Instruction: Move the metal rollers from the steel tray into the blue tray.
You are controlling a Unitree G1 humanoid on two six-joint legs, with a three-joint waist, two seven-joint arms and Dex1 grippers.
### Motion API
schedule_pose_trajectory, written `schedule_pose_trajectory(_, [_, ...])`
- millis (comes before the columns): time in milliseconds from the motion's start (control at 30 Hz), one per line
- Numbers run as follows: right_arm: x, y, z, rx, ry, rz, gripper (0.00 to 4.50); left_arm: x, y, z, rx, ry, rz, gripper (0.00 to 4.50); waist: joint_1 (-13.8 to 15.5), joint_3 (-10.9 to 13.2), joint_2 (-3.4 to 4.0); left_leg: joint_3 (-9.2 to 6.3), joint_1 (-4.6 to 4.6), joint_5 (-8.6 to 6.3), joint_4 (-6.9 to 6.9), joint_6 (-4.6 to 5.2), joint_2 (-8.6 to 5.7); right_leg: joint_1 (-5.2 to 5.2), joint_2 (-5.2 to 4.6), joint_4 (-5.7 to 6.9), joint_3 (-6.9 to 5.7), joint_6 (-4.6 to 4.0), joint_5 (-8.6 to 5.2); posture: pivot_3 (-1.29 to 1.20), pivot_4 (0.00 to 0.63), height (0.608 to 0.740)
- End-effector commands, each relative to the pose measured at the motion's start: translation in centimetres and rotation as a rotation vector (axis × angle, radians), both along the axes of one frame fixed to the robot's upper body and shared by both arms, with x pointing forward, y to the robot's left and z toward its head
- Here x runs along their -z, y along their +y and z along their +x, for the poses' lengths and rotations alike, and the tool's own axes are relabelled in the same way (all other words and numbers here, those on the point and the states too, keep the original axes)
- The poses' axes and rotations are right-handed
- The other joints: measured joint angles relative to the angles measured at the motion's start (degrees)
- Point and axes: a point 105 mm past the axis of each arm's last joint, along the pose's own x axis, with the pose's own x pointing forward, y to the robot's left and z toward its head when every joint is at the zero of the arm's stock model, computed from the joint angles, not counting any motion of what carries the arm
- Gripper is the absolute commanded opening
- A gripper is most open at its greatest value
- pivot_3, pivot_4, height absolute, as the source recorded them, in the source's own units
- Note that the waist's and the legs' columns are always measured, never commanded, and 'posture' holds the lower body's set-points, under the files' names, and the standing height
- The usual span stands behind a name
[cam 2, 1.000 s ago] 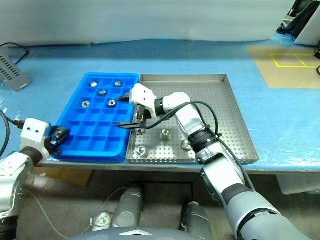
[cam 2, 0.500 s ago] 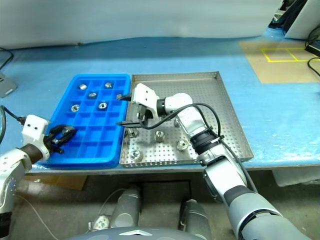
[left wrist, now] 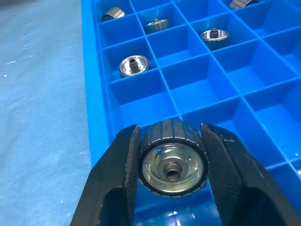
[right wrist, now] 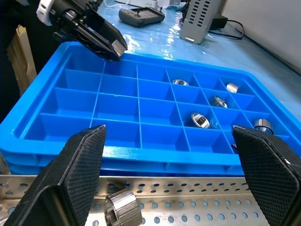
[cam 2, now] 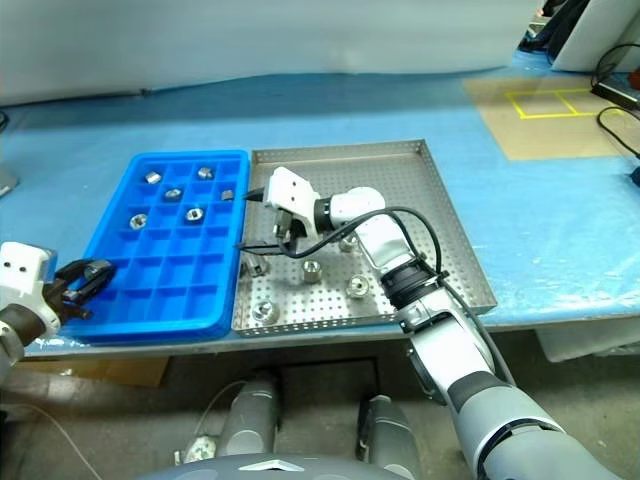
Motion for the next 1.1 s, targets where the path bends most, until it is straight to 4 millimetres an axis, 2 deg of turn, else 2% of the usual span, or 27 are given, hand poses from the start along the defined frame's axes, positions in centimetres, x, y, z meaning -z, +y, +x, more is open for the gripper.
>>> schedule_pose_trajectory(33, [-1.2,0.2,-0.3,-0.012,-0.038,0.038,4.5,-1.2,0.2,0.6,-0.013,-0.066,0.031,1.79,0.09,0.0,-0.01,0.0,0.0,0.0,0.0,0.0,0.01,0.01,0.0,0.0,0.0,0.0,0.0,0.32,0.15,0.74])
schedule_pose_trajectory(167, [-1.2,0.2,-0.3,-0.014,-0.047,0.034,4.5,-0.9,-0.4,1.5,-0.017,-0.075,0.023,1.79,0.01,-0.01,-0.02,0.0,0.07,0.0,0.01,0.0,-0.01,0.07,-0.01,0.04,0.01,0.01,0.01,0.32,0.15,0.74])
schedule_pose_trajectory(300, [-1.1,0.2,-0.3,-0.009,-0.049,0.03,4.5,-0.2,-0.7,1.6,-0.01,-0.052,0.024,1.79,-0.14,-0.02,-0.03,0.0,0.09,0.0,0.02,-0.01,0.01,0.08,0.0,0.03,0.01,0.01,0.01,0.31,0.15,0.74])
schedule_pose_trajectory(433, [-1.0,0.1,-0.2,0.0,-0.048,0.031,4.5,-0.4,0.5,1.4,-0.065,-0.072,0.016,1.79,-0.28,-0.02,-0.04,0.0,0.08,0.0,0.01,0.0,0.01,0.07,0.02,0.0,0.01,0.01,0.01,0.31,0.15,0.74])
schedule_pose_trajectory(600, [-1.0,-0.1,-0.2,0.009,-0.049,0.032,4.5,-0.7,1.1,1.1,-0.092,-0.094,0.007,3.26,-0.26,-0.02,-0.04,0.0,0.09,0.0,0.04,0.0,0.0,0.09,0.0,0.01,0.01,0.01,0.01,0.3,0.15,0.74])
schedule_pose_trajectory(700, [-1.0,-0.1,-0.1,0.01,-0.052,0.03,4.5,-0.4,1.1,1.0,-0.093,-0.075,0.009,4.31,-0.25,-0.02,-0.04,0.0,0.15,0.0,0.04,0.0,0.0,0.15,0.0,0.03,0.01,0.01,0.01,0.31,0.15,0.74])
schedule_pose_trajectory(767, [-1.0,0.0,-0.1,0.009,-0.052,0.03,4.5,-0.3,0.8,1.0,-0.081,-0.071,0.004,4.45,-0.23,-0.02,-0.04,0.0,0.19,0.0,0.03,0.0,0.0,0.18,0.0,0.03,0.01,0.01,0.01,0.31,0.15,0.74])
schedule_pose_trajectory(867, [-1.0,0.0,-0.1,0.009,-0.052,0.03,4.5,-0.9,-0.2,1.2,-0.035,-0.079,0.007,4.45,-0.23,-0.02,-0.04,0.0,0.2,0.0,0.03,0.0,0.01,0.19,0.0,0.02,0.01,0.01,0.01,0.31,0.15,0.74])
schedule_pose_trajectory(933, [-1.0,0.0,0.0,0.012,-0.052,0.03,4.5,-1.8,-1.5,1.5,0.02,-0.1,0.004,4.45,-0.21,-0.02,-0.04,0.0,0.19,0.0,0.04,0.0,0.0,0.19,0.0,0.02,0.01,0.01,0.01,0.31,0.15,0.74])
schedule_pose_trajectory(1033, [-1.0,-0.2,0.2,0.032,-0.062,0.032,4.5,-3.1,-4.6,2.0,0.144,-0.12,-0.013,4.45,0.01,-0.02,-0.04,0.0,0.19,0.0,0.04,0.0,0.0,0.21,-0.01,0.03,0.0,0.0,0.01,0.29,0.15,0.74])
schedule_pose_trajectory(1100, [-1.1,-1.0,0.3,0.054,-0.067,0.029,4.5,-3.5,-7.4,2.4,0.267,-0.118,-0.019,4.45,0.06,-0.02,-0.04,0.0,0.21,0.0,0.07,0.0,0.0,0.25,-0.02,0.04,0.0,0.0,0.01,0.27,0.15,0.74])
